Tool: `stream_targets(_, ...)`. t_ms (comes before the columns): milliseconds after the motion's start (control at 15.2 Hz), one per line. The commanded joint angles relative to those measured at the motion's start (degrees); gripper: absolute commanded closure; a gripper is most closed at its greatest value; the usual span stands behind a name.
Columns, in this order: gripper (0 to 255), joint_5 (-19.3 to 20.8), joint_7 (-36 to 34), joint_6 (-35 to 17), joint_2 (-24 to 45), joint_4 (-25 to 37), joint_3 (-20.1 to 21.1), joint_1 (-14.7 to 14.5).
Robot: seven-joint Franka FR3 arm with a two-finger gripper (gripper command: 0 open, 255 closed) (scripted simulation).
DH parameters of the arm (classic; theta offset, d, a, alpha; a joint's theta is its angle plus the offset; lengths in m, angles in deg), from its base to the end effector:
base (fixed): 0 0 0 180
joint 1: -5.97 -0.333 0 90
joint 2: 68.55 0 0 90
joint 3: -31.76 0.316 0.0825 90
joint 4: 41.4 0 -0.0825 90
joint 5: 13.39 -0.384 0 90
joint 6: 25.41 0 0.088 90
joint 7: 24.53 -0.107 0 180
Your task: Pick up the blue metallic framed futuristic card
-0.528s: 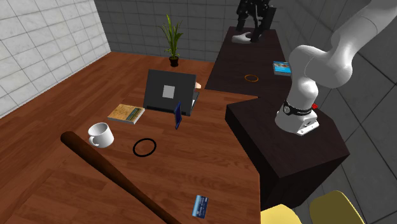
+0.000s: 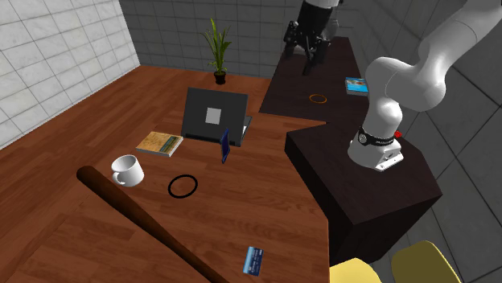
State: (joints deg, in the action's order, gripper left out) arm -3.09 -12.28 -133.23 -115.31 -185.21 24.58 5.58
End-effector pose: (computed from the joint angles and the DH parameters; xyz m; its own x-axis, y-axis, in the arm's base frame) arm 0.3213 -0.0592 0.5534 0.9720 0.1723 0.1597 0.1534 -0.9804 0.1238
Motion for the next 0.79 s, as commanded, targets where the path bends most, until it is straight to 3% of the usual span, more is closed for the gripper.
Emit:
stream_targets(0, 0, 1.74, 3.62, -3.79, 1.11, -2.01, -2.31, 0.0)
stream_targets(330, 0, 5.82, 11.64, -14.68, 5.74, -6.87, -8.04, -0.04)
stream_targets(726, 0, 9.56, 21.59, -28.93, 15.85, -9.13, -15.68, -0.95)
